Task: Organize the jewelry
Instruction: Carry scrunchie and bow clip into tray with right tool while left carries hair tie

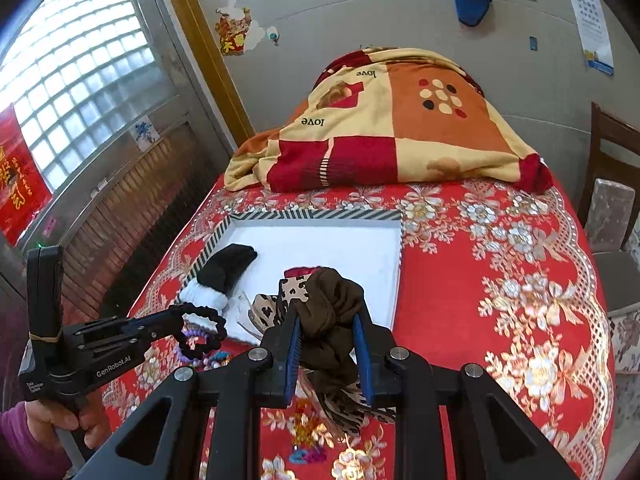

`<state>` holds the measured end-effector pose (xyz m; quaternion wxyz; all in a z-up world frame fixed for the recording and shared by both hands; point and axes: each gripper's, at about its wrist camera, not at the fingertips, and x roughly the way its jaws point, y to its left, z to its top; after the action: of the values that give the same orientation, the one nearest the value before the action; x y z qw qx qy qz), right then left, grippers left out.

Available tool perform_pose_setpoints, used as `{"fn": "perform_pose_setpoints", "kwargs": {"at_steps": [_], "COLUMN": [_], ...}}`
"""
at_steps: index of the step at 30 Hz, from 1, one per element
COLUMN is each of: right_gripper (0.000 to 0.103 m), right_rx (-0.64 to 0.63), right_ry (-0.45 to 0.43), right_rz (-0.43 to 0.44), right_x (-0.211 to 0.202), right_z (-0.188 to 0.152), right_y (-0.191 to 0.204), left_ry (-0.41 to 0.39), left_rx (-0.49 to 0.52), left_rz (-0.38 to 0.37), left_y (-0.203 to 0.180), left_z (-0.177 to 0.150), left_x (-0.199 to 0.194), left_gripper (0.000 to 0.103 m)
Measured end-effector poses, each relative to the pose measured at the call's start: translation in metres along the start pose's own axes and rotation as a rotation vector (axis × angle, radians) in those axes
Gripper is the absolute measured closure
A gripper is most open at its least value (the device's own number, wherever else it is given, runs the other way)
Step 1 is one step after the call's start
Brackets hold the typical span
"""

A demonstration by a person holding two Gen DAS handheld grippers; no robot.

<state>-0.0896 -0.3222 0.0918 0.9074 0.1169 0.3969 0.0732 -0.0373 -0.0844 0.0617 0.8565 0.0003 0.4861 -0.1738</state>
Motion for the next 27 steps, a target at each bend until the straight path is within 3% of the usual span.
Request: {"fn": "perform_pose_setpoints", "kwargs": {"at_steps": [15,27], "right_gripper": [0.08,0.08], "right_rx": [0.053,0.088], "right_ry": [0.05,0.14], "right_rz": [0.028,0.038], "right_x": [0.065,0.121], "right_z": [0.043,0.054], "right_y": [-0.003,-0.01], "left_ry": [0.053,0.108], "left_rx": [-0.019,-0.042], "left_rz": [0.006,0.009], "left_y": [0.012,0.022], "left_z": [0.036,0.05], "left_x": [0.046,0.084], "left_gripper": [0.095,0.095]}}
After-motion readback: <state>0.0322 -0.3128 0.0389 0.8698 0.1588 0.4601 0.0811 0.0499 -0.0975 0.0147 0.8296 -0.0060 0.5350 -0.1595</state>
